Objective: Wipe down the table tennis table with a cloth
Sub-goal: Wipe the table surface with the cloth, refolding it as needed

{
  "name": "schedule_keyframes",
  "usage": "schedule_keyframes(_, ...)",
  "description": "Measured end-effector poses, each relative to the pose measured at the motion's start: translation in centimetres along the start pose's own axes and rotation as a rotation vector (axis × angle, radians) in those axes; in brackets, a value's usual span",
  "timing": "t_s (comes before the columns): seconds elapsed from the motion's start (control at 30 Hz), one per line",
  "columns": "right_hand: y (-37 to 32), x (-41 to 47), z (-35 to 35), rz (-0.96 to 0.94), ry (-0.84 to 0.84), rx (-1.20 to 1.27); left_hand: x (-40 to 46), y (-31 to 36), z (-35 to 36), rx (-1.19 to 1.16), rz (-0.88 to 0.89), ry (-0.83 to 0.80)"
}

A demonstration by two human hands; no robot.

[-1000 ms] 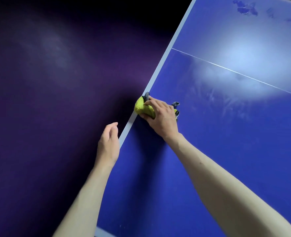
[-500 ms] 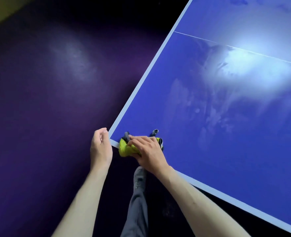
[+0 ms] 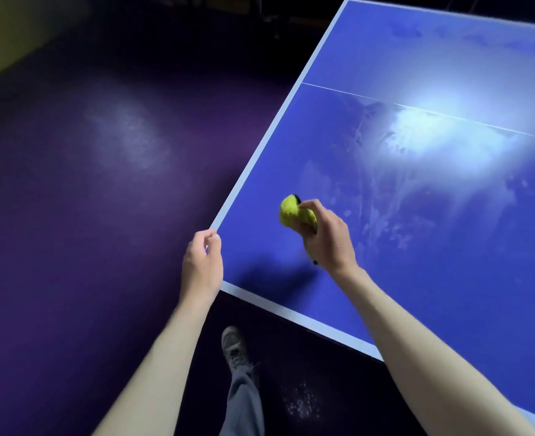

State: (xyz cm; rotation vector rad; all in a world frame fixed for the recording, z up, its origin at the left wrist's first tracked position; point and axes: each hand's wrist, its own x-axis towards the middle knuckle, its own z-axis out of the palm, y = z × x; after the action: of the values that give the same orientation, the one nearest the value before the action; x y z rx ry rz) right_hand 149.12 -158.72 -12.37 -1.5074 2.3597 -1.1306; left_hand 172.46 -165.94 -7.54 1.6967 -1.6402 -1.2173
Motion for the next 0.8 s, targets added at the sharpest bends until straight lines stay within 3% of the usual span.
schedule_keyframes(0.1, 2.5, 2.3, 2.5, 0.172, -0.052, -0.040, 0.0, -0.2, 0.6, 0.044, 0.015, -0.027)
schedule_keyframes(0.23, 2.7, -3.1, 4.5, -0.081, -0.099, -0.141, -0.1, -0.6, 1.3, 0.069, 0.022, -0.043)
schedule_keyframes(0.47, 0.0, -13.7, 1.4, -0.268, -0.472, 0.015, -0.3, 2.3, 4.6, 0.137, 0.067, -0.139)
schedule_keyframes(0.53, -0.1, -12.5, 0.4, -0.151, -0.495, 0.066, 1.2, 4.2, 5.5, 0.148, 0.088, -0.160)
schedule_keyframes(0.63, 0.6, -8.4, -0.6, 0.089, -0.378, 0.156, 4.2, 6.1, 6.3, 0.139, 0.108, -0.170)
schedule_keyframes(0.8, 3.7, 2.2, -1.1, 0.257, -0.223, 0.179, 10.5, 8.1, 8.5, 0.206, 0.138, -0.209)
